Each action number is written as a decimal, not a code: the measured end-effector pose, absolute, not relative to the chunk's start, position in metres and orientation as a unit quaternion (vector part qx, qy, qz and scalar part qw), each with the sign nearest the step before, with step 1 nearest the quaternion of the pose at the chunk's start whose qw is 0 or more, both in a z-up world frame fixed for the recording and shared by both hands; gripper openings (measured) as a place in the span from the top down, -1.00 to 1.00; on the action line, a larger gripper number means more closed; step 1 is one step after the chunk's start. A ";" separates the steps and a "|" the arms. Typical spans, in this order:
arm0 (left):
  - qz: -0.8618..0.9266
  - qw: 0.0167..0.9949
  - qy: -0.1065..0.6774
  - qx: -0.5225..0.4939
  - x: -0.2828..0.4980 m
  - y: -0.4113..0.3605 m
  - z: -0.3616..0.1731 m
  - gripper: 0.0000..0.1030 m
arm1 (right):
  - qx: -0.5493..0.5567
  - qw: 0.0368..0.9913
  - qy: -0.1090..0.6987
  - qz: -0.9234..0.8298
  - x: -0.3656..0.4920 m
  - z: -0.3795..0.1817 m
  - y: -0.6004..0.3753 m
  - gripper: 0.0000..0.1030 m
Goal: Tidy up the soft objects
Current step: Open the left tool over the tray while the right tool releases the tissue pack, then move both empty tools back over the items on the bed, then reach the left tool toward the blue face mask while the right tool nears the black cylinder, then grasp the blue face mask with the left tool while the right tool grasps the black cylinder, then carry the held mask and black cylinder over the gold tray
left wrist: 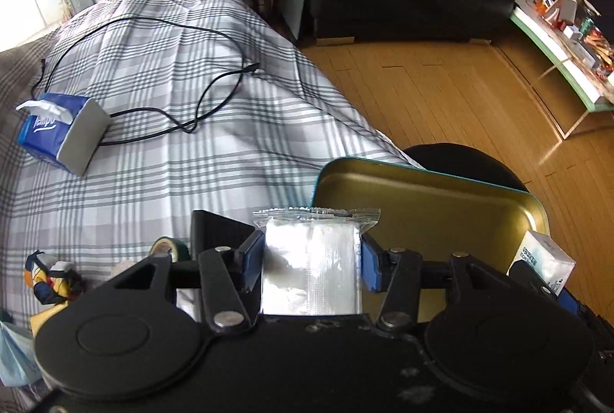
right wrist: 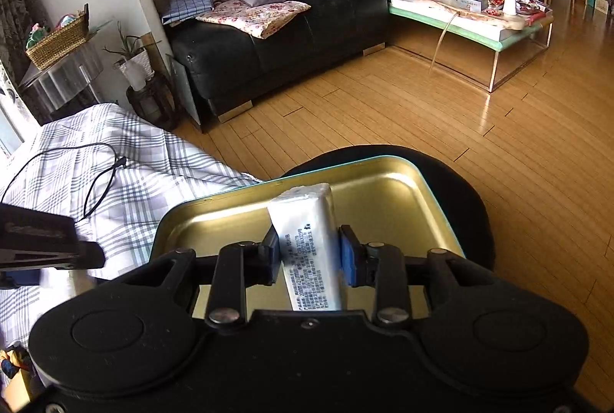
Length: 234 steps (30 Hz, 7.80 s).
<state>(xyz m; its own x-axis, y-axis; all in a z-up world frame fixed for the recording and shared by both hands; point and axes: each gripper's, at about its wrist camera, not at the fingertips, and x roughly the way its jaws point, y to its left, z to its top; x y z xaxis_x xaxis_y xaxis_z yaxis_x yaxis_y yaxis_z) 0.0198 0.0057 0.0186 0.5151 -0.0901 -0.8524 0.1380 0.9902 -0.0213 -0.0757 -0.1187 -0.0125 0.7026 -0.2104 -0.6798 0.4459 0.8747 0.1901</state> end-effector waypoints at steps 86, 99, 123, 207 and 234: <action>0.242 0.856 0.416 -0.191 -0.138 0.357 0.045 -0.97 | -0.053 0.933 0.348 0.076 -0.090 0.028 0.095 -0.05; 0.271 0.848 0.409 -0.202 -0.137 0.361 0.039 -0.99 | -0.102 0.894 0.410 0.148 -0.057 -0.017 0.158 -0.04; 0.287 0.868 0.362 -0.182 -0.137 0.358 0.049 -0.99 | -0.088 0.909 0.387 0.125 -0.010 -0.033 0.166 -0.07; 0.295 0.776 0.476 -0.288 -0.091 0.401 -0.037 -0.99 | -0.055 0.883 0.373 0.280 -0.105 -0.021 0.126 0.38; 0.261 0.790 0.479 -0.279 -0.097 0.381 -0.014 0.02 | -0.013 0.911 0.348 0.220 -0.127 0.007 0.060 0.38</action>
<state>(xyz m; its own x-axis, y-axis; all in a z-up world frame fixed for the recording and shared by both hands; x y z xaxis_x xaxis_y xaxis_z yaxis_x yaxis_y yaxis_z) -0.0975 0.3814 -0.0144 0.4042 0.1460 -0.9029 -0.6800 0.7082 -0.1899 -0.1271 0.0601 0.0070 0.6612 0.3911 -0.6402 -0.4097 0.9031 0.1285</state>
